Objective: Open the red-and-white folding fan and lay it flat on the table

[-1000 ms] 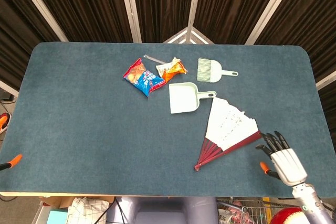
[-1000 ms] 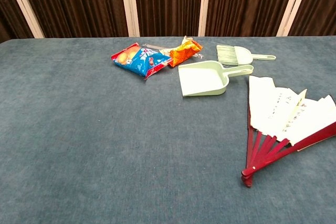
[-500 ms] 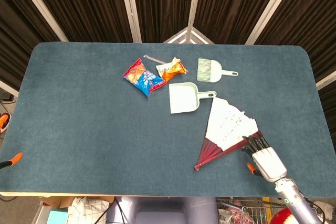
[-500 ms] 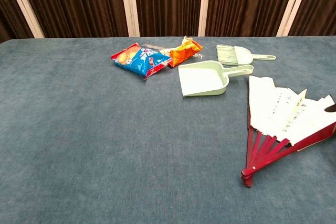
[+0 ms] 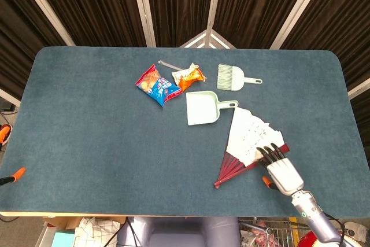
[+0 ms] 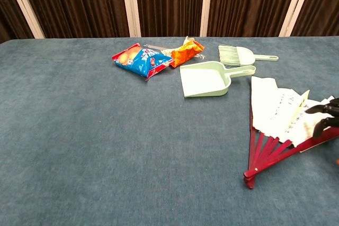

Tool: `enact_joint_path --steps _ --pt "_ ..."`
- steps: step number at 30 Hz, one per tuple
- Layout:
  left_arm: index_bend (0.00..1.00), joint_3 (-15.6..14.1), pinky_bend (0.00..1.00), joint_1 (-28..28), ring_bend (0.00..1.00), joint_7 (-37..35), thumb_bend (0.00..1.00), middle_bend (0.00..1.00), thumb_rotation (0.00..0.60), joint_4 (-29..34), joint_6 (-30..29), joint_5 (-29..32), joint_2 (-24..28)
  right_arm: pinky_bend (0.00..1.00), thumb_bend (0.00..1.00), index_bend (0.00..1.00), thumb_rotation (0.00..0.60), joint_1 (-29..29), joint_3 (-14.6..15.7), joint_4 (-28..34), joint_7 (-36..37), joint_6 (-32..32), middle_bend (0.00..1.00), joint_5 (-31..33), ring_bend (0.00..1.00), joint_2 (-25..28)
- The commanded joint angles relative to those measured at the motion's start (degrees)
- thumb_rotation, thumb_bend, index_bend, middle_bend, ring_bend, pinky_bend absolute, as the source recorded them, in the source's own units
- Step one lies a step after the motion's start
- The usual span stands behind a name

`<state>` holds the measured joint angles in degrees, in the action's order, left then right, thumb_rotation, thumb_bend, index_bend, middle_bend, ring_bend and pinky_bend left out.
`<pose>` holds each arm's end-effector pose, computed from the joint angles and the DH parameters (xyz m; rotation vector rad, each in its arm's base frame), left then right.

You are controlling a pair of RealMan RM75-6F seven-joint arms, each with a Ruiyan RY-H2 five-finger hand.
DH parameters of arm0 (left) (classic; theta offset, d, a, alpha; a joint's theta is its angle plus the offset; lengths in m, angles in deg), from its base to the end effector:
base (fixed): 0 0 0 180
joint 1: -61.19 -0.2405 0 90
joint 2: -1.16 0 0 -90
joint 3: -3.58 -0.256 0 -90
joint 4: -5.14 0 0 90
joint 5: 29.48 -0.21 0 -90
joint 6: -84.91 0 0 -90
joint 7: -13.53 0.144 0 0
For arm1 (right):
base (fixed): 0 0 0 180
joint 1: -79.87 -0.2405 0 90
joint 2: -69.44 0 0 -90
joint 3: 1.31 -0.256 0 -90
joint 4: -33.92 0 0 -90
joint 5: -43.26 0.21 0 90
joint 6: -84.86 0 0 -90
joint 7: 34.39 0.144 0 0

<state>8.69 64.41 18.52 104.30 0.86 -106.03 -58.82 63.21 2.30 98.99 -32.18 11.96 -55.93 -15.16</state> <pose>-0.3168 0.1771 0.1818 -1.2427 -0.9480 -0.7907 -0.3142 -0.2199 0.0276 1.9155 -0.7928 0.8416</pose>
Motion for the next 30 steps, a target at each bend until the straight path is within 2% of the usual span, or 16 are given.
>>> enact_joint_path --steps 1,30 --pt "0.00 0.1 0.00 0.1 0.00 0.4 0.16 0.00 0.600 0.1 0.2 0.2 -0.2 0.04 0.36 0.37 0.600 -0.2 -0.1 0.2 -0.2 -0.1 0.12 0.1 0.11 -0.3" --pt "0.00 0.3 0.00 0.7 0.00 1.1 0.16 0.00 0.600 0.0 0.9 1.1 -0.5 0.04 0.36 0.37 0.600 -2.9 0.1 0.7 -4.2 3.2 0.12 1.3 0.11 -4.0"
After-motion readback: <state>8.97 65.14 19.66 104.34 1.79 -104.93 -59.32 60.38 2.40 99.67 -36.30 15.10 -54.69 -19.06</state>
